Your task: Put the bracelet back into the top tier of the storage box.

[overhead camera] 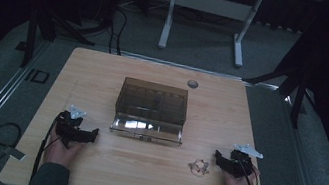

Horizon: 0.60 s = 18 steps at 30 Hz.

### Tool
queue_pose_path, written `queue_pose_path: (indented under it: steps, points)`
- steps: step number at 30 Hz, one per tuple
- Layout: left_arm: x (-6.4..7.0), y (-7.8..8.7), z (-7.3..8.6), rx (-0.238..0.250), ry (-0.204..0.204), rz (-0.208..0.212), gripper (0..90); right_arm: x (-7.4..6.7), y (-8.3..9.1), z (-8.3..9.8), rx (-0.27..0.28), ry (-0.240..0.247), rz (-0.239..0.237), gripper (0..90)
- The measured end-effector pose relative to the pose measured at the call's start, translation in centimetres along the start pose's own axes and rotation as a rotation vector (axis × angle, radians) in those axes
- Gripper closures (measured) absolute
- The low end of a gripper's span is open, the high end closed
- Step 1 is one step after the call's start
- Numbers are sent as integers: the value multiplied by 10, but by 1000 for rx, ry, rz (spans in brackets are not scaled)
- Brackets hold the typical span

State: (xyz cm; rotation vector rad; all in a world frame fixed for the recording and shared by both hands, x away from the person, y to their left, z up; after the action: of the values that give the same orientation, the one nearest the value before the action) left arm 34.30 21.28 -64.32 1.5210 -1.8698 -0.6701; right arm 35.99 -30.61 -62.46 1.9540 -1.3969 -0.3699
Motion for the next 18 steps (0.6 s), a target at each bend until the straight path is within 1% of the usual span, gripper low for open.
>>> queue_pose_path:
  steps: [6, 7, 9, 10, 12, 15, 18]
  points:
    - [0, 0, 0, 0, 0, 0, 22, 0, 0, 0, 3, 4, -2, 262]
    - [0, 0, 0, 0, 0, 0, 22, -1, 1, 0, 6, 8, -6, 294]
    - [0, 0, 0, 0, 0, 0, 22, -1, 1, 0, 7, 9, -7, 305]
    - [0, 0, 0, 0, 0, 0, 22, -2, 1, -1, 12, 9, -7, 342]
    - [0, 0, 0, 0, 0, 0, 22, -3, 2, -1, 13, 10, -9, 375]
    - [0, 0, 0, 1, 2, -1, 22, -3, 4, -2, -22, 12, -17, 464]
    - [0, 0, 0, 1, 2, -2, 23, -2, 5, -3, -47, 21, -31, 490]
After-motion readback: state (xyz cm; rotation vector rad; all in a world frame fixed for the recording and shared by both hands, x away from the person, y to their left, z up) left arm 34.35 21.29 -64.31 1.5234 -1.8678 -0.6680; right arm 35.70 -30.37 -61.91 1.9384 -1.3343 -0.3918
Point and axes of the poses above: each handheld gripper's, and its own axes: y roughly backward along the jaws, z roughly out of its underside, x roughly to its right, the point moved 7 cm from there along -y, roughly forward along the jaws, and after that the axes turned 11 degrees about y, right-handed, at the moved point
